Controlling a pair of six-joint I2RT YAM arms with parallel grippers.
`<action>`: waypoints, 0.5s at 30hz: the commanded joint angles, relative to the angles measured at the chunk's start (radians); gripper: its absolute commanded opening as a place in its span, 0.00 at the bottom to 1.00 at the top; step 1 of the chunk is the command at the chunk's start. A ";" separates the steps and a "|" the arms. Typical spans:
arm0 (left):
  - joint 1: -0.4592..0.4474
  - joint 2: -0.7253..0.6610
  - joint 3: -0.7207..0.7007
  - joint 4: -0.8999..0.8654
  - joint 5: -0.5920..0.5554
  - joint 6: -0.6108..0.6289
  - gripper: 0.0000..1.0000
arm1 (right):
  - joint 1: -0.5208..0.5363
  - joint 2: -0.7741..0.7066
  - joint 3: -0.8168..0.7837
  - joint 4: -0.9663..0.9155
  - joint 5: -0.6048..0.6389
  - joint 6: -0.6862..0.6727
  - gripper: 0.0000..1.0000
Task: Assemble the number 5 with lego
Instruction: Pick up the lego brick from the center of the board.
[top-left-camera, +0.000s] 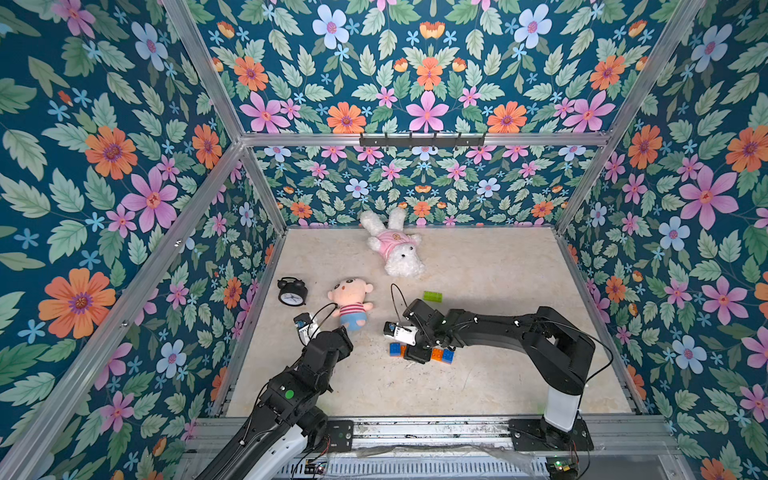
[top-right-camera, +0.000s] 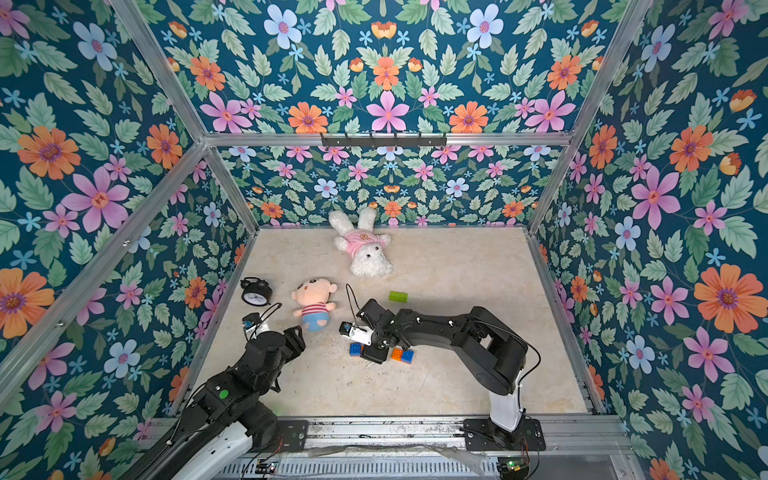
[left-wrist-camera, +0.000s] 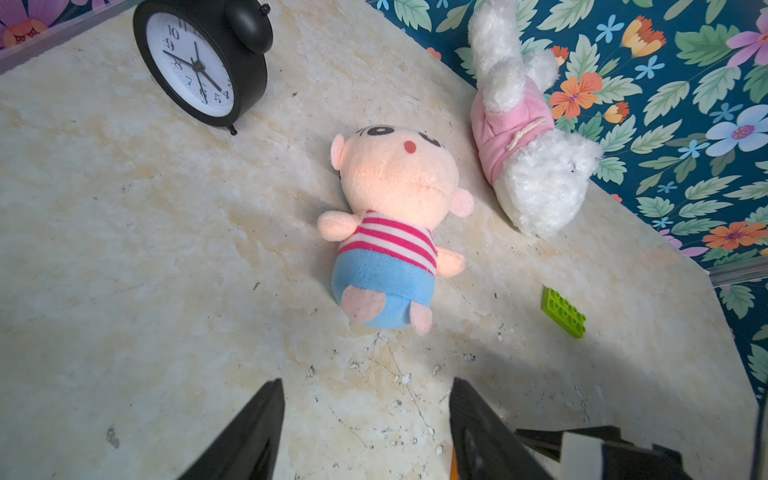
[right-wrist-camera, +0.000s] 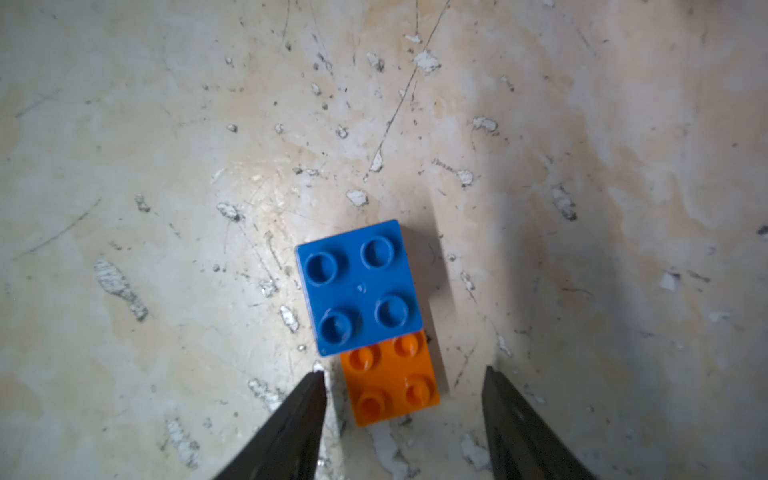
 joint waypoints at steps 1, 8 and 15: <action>0.000 0.010 0.000 0.025 0.004 0.013 0.68 | 0.001 0.016 0.016 0.006 -0.035 -0.030 0.63; 0.000 0.021 -0.004 0.031 0.010 0.010 0.68 | 0.004 0.048 0.027 0.010 -0.046 -0.047 0.59; 0.000 0.020 -0.003 0.028 0.011 0.014 0.68 | 0.005 0.081 0.031 -0.046 -0.040 -0.061 0.46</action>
